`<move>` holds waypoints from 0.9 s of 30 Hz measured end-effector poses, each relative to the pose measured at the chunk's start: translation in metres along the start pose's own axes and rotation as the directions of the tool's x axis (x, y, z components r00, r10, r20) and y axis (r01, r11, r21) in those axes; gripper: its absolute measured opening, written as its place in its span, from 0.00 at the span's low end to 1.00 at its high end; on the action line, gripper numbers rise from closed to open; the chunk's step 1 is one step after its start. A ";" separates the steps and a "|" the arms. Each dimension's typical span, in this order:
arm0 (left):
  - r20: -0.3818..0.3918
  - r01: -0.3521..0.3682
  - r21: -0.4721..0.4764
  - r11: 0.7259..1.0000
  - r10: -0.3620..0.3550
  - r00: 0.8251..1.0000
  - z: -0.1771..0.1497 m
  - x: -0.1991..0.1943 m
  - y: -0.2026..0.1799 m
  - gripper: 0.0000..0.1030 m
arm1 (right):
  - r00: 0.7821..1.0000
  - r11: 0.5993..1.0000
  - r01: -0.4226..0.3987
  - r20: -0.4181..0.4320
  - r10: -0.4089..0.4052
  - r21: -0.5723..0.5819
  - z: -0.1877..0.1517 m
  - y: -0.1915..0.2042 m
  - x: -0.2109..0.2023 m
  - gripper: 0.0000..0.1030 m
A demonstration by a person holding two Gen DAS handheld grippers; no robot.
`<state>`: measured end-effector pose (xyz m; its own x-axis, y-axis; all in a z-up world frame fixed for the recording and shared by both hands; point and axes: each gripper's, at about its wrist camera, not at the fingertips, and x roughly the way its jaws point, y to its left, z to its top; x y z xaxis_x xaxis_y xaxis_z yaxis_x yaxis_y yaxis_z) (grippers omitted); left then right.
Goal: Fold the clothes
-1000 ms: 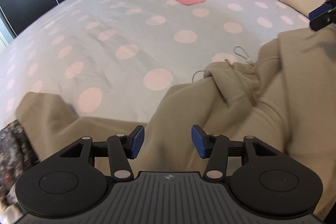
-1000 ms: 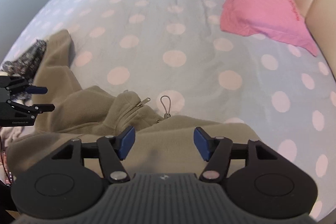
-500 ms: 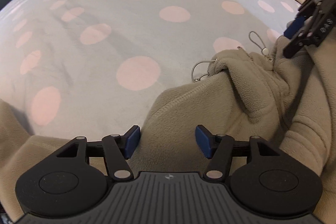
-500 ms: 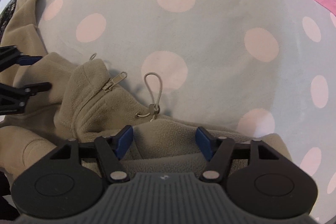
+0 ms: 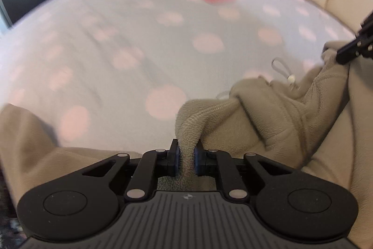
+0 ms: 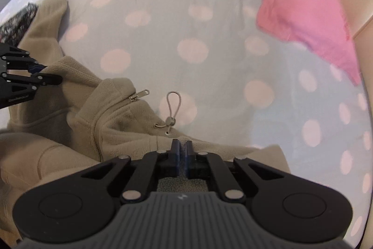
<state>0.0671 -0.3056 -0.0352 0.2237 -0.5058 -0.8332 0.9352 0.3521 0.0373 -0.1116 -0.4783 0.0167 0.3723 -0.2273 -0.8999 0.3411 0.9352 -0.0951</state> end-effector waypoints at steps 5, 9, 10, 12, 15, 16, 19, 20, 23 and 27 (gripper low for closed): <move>0.190 -0.116 -0.095 0.989 0.132 0.973 0.016 -0.092 0.033 0.09 | 0.974 0.997 0.072 0.214 -0.074 0.013 0.013 0.007 -0.071 0.03; 0.325 -0.180 -0.170 0.969 0.227 0.918 0.026 -0.163 0.052 0.10 | 0.921 0.997 0.069 0.380 -0.080 0.045 0.035 0.017 -0.113 0.00; 0.336 -0.193 -0.178 0.965 0.245 0.910 0.027 -0.173 0.054 0.10 | 0.881 0.993 0.112 0.459 -0.110 0.024 0.038 0.026 -0.122 0.00; 0.347 -0.216 -0.192 0.957 0.272 0.897 0.026 -0.183 0.057 0.10 | 0.814 0.989 0.149 0.565 -0.135 0.022 0.045 0.037 -0.136 0.00; 0.242 -0.285 -0.181 0.941 0.324 0.914 0.024 -0.163 0.064 0.13 | 0.859 0.996 0.023 0.507 -0.066 0.090 0.061 0.037 -0.136 0.01; 0.189 -0.305 -0.182 0.935 0.338 0.922 0.022 -0.152 0.069 0.16 | 0.880 0.996 -0.008 0.475 -0.034 0.087 0.062 0.040 -0.130 0.03; 0.082 -0.354 -0.205 0.913 0.376 0.923 0.008 -0.126 0.082 0.17 | 0.929 0.997 0.018 0.368 -0.046 0.079 0.050 0.049 -0.103 0.26; 0.070 -0.361 -0.211 0.908 0.382 0.921 0.001 -0.123 0.085 0.21 | 0.943 0.997 0.015 0.329 -0.040 0.079 0.043 0.051 -0.091 0.34; 0.082 -0.344 -0.235 0.909 0.371 0.925 -0.019 -0.127 0.090 0.37 | 0.976 0.993 -0.057 0.213 0.034 0.104 0.013 0.060 -0.054 0.41; 0.094 -0.327 -0.252 0.911 0.359 0.929 -0.046 -0.144 0.090 0.42 | 0.982 0.984 -0.163 0.111 0.155 0.066 -0.046 0.102 -0.020 0.47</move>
<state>0.1067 -0.1650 0.0627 0.5693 -0.4172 -0.7084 0.7097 0.6843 0.1673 -0.1242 -0.3663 0.0055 0.5139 -0.1085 -0.8509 0.3322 0.9398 0.0808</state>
